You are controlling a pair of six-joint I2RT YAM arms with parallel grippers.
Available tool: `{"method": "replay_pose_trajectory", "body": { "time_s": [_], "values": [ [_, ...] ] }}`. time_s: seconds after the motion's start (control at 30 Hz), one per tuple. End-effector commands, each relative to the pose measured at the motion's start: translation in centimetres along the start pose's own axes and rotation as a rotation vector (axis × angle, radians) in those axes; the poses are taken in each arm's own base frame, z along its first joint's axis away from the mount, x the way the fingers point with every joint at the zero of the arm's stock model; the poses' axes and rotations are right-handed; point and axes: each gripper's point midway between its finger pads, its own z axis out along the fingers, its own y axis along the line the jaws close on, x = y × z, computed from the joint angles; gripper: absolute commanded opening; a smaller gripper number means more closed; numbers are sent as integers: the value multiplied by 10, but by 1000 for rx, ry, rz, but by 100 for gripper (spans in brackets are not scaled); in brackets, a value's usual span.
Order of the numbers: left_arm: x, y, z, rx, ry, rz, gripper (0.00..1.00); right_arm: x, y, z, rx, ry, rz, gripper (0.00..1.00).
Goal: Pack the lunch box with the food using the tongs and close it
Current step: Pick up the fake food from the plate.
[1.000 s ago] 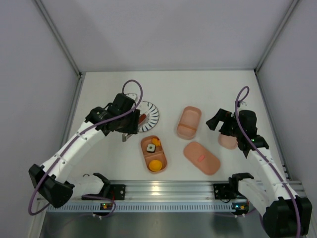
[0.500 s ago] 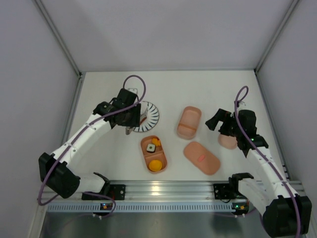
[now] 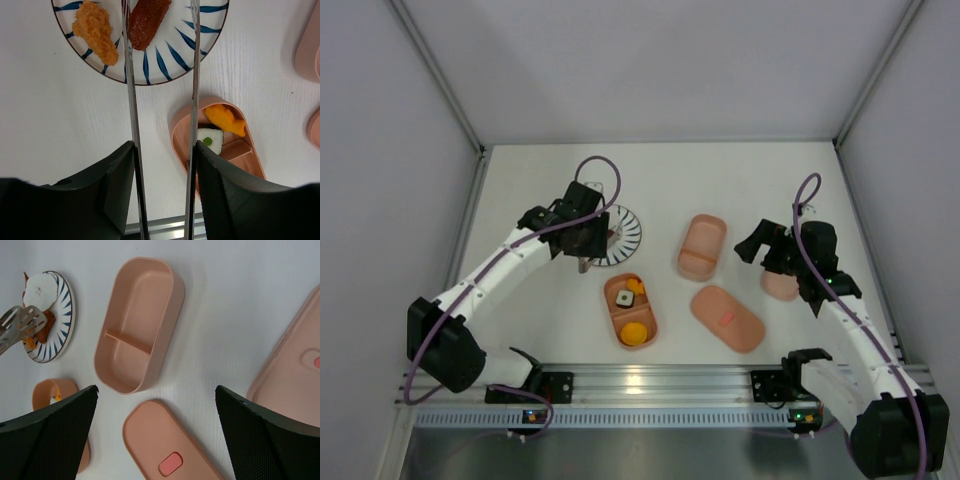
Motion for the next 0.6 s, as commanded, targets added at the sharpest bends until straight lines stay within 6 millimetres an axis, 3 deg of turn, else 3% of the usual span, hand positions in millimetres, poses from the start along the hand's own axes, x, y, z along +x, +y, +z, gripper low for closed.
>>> {"method": "replay_pose_trajectory", "body": {
  "time_s": [0.0,0.57],
  "values": [
    [-4,-4,6,17,-26,-21,55,-17,4,2,-26,-66,-9,99],
    [14,1,17,9,22,-15,52,-15,3,1,-22,-63,-3,100]
  ]
}}
